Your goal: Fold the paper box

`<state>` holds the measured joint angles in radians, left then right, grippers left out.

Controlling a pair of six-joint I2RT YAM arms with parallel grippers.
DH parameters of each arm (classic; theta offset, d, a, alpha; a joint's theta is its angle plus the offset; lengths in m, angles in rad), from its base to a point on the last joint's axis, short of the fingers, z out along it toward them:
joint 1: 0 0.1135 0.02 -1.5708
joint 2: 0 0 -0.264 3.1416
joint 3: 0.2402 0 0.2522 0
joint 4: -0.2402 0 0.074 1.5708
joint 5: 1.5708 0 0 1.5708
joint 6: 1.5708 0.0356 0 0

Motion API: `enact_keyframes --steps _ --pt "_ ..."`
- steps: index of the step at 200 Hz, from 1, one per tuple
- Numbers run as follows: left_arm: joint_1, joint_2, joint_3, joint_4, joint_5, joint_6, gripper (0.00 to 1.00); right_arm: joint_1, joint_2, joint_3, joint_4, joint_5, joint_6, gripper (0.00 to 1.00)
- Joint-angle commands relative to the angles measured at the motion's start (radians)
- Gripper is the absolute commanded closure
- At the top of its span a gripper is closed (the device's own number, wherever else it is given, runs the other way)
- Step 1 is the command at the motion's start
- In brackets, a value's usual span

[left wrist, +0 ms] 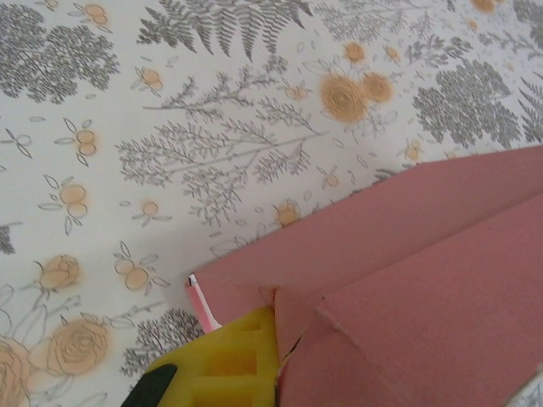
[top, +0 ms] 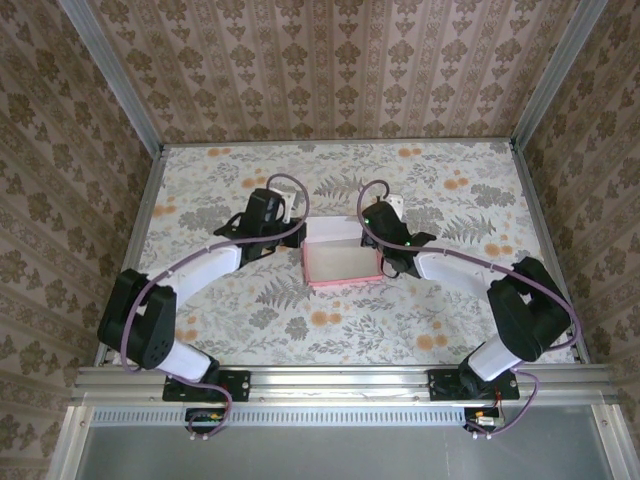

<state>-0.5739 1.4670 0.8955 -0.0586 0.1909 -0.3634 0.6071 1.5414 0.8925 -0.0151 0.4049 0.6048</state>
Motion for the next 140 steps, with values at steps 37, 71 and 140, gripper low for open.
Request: enact_keyframes --steps 37,71,140 --pt "-0.073 -0.083 -0.132 0.131 -0.012 0.013 1.00 0.055 -0.070 -0.135 0.209 -0.028 -0.035 0.94" --pt "-0.096 -0.105 -0.184 0.182 -0.035 -0.023 1.00 0.066 -0.097 -0.198 0.265 -0.024 -0.045 0.92" --pt "-0.128 -0.125 -0.282 0.265 -0.062 0.032 1.00 0.083 -0.133 -0.298 0.337 -0.014 -0.031 0.87"
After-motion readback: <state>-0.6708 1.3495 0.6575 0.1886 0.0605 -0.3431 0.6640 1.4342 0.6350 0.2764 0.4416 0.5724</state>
